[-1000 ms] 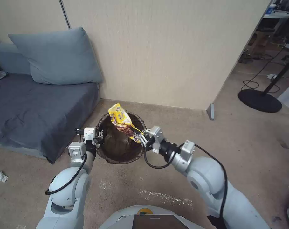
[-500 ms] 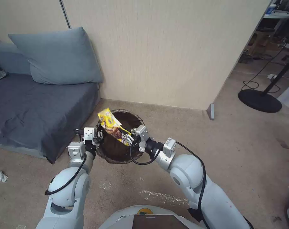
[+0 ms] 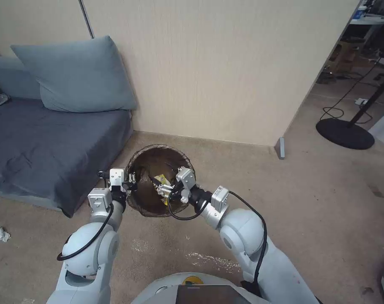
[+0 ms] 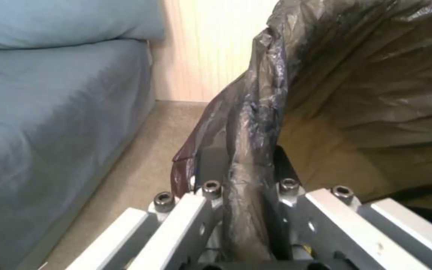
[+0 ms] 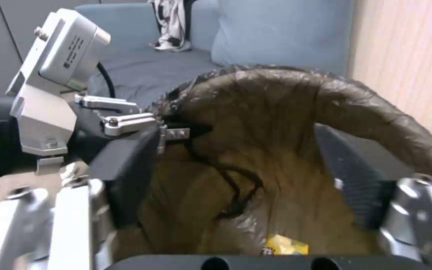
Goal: Pick up the trash bin, then pick up the garbage from the floor and place it into the trash bin.
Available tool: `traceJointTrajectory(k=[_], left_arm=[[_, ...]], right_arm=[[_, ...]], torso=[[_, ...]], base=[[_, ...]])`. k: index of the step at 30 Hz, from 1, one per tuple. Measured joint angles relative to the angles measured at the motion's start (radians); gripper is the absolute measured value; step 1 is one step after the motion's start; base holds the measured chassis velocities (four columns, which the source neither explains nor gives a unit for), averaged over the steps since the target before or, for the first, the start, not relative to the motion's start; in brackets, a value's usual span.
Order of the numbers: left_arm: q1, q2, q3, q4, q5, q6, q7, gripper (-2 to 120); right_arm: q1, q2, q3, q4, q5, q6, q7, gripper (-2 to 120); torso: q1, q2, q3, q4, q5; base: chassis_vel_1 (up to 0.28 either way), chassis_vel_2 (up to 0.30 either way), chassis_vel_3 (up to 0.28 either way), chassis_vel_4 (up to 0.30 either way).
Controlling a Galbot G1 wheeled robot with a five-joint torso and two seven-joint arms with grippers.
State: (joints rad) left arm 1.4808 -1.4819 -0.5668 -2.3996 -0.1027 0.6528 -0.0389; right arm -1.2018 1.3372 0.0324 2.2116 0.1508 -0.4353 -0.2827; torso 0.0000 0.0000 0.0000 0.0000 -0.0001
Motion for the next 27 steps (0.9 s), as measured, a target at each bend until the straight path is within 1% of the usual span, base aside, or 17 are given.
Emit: traceJointTrajectory(k=[1, 2, 6, 8, 19, 27], left_arm=[[0.001, 0.000, -0.001, -0.001, 0.000, 0.000, 0.000, 3], [0.001, 0.000, -0.001, -0.001, 0.000, 0.000, 0.000, 3], [0.003, -0.001, -0.002, -0.007, 0.000, 0.000, 0.001, 3], [0.004, -0.001, -0.002, -0.008, 0.000, 0.001, 0.001, 3], [0.006, -0.002, -0.002, -0.015, -0.001, 0.001, 0.002, 3], [0.006, -0.002, -0.002, -0.015, -0.001, 0.001, 0.003, 3]], right_arm=[[-0.003, 0.007, -0.003, -0.003, -0.008, 0.001, -0.001, 80], [-0.003, 0.007, -0.003, -0.003, -0.008, 0.001, -0.001, 80], [-0.029, 0.033, -0.006, -0.005, -0.030, 0.003, -0.010, 97], [-0.035, 0.039, -0.003, -0.002, -0.034, 0.002, -0.012, 99], [-0.074, 0.077, 0.006, 0.011, -0.062, 0.004, -0.028, 100], [-0.080, 0.061, 0.023, 0.041, -0.055, 0.007, -0.032, 100]], torso=[[0.000, 0.000, 0.000, 0.0000, 0.0000], [0.000, 0.000, 0.000, 0.0000, 0.0000], [0.000, 0.000, 0.000, 0.0000, 0.0000], [0.000, 0.000, 0.000, 0.0000, 0.0000], [0.000, 0.000, 0.000, 0.0000, 0.0000], [0.000, 0.000, 0.000, 0.0000, 0.0001]], base=[[0.000, 0.000, 0.000, 0.000], [0.000, 0.000, 0.000, 0.000], [0.000, 0.000, 0.000, 0.000], [0.000, 0.000, 0.000, 0.000], [0.000, 0.000, 0.000, 0.000], [0.000, 0.000, 0.000, 0.000]])
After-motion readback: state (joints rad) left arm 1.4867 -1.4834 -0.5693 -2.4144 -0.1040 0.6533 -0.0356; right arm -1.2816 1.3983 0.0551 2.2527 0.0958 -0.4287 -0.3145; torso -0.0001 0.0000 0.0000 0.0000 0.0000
